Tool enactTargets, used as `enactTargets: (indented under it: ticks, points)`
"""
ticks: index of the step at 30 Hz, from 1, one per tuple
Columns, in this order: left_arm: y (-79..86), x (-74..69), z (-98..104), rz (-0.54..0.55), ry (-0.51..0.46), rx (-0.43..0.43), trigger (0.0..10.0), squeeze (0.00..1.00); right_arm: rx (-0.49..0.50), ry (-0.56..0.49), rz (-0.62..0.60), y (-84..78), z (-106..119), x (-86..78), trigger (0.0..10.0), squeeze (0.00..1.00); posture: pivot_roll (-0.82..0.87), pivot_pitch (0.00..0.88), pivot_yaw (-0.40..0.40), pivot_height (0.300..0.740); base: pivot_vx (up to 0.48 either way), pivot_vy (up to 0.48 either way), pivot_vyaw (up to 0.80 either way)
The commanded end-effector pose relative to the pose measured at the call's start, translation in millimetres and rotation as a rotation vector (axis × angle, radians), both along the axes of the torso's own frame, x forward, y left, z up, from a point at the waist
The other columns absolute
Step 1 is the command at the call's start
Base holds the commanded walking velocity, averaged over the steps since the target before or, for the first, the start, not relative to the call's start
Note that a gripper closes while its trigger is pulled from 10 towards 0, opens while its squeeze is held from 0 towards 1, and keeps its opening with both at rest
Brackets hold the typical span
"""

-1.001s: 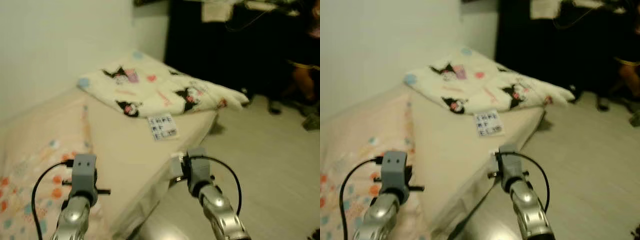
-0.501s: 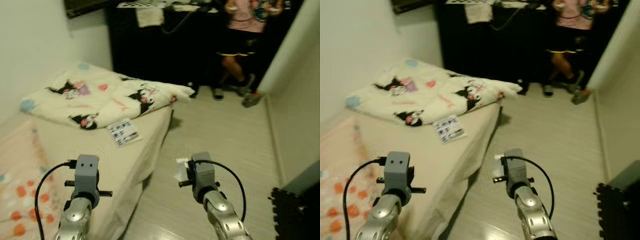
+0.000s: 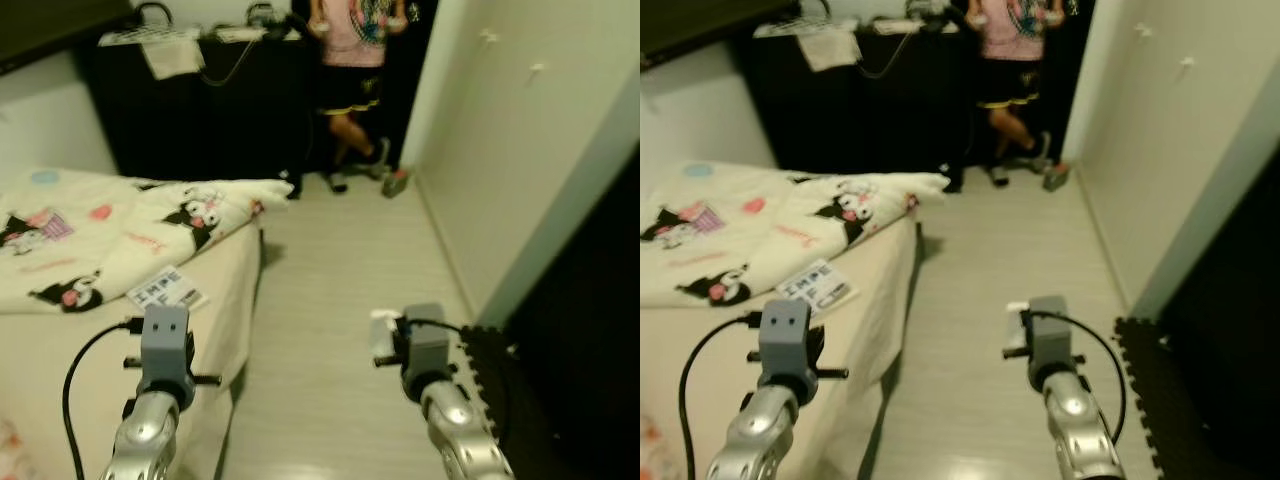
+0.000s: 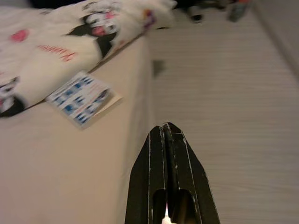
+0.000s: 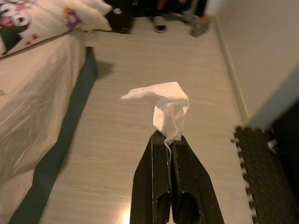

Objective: Clean up the room

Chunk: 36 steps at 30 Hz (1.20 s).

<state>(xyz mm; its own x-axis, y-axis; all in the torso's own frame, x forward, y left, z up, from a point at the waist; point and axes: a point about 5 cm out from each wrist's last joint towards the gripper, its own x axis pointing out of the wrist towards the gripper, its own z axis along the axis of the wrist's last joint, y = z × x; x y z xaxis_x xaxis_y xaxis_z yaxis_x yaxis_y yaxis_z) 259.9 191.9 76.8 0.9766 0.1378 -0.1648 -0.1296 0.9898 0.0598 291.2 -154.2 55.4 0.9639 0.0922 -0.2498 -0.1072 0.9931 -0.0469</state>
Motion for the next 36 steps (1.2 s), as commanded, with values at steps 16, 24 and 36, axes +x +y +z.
enactTargets:
  ticks: [16,24,36]
  points:
    - [-5.7,3.9,-2,-0.011,0.005,0.000,10.0,0.00,0.033,0.017,-0.009,7.0,-4,1.3,10.0,0.00,-0.05,0.037,-0.007,0.708,0.000,0.000,-0.80]
    - [-5.6,1.7,-3,-0.010,0.008,0.003,10.0,0.00,0.047,0.027,0.010,10.8,-4,1.7,10.0,0.00,-0.05,0.043,-0.008,0.708,0.000,0.000,-0.80]
    - [-7.1,5.0,-2,-0.019,0.011,0.000,10.0,0.00,0.029,0.037,0.001,10.1,-6,2.6,10.0,0.00,-0.05,0.039,-0.001,0.708,0.000,0.000,-0.80]
